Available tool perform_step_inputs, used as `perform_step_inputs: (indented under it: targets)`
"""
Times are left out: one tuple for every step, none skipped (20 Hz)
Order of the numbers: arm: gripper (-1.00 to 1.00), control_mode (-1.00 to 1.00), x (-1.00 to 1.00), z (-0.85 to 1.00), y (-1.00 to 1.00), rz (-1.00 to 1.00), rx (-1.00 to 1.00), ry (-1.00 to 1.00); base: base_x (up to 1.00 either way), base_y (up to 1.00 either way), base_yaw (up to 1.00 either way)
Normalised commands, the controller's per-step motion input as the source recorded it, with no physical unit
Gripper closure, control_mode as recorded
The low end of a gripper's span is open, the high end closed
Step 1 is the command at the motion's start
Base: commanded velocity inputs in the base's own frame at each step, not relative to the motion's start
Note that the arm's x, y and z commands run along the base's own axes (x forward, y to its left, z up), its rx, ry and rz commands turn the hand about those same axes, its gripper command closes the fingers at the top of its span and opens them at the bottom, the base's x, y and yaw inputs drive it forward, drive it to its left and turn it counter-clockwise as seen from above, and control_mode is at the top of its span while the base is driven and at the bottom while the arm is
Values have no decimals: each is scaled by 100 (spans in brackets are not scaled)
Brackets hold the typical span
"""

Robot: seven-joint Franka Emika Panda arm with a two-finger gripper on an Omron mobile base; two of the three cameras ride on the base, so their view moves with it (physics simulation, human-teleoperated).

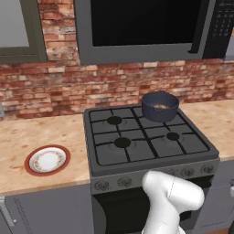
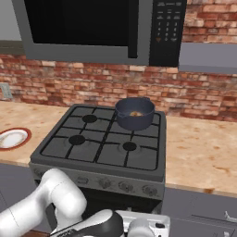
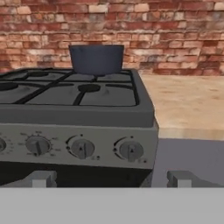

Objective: Retrieve the frozen meat and place it in the pot on a burner. Then turn the burner on.

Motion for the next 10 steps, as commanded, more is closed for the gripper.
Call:
perform_step_inputs:
  targets:
    - [-100,-100,17,-31,11,0,9,-6,0,0,0]
    - [-100,-100,16,-22,12,0,9,-10,0,0,0]
    - [-100,-100,18,-19,18,0,7,-10,0,0,0]
    - [-100,-100,19,-16,31,-1,6,-11,0,0,0]
    - [-100,-100,14,-34,37,-2,9,-1,0,0,0]
    - [-100,-100,0,-51,35,0,9,0,0,0,0]
    - [-100,-100,0,-56,41,0,9,0,0,0,0]
    - [-100,-100,0,-51,46,0,9,0,0,0,0]
    - [-100,-100,0,-44,55,0,7,0,0,0,0]
    - [-100,-100,0,-42,64,0,6,-6,0,0,0]
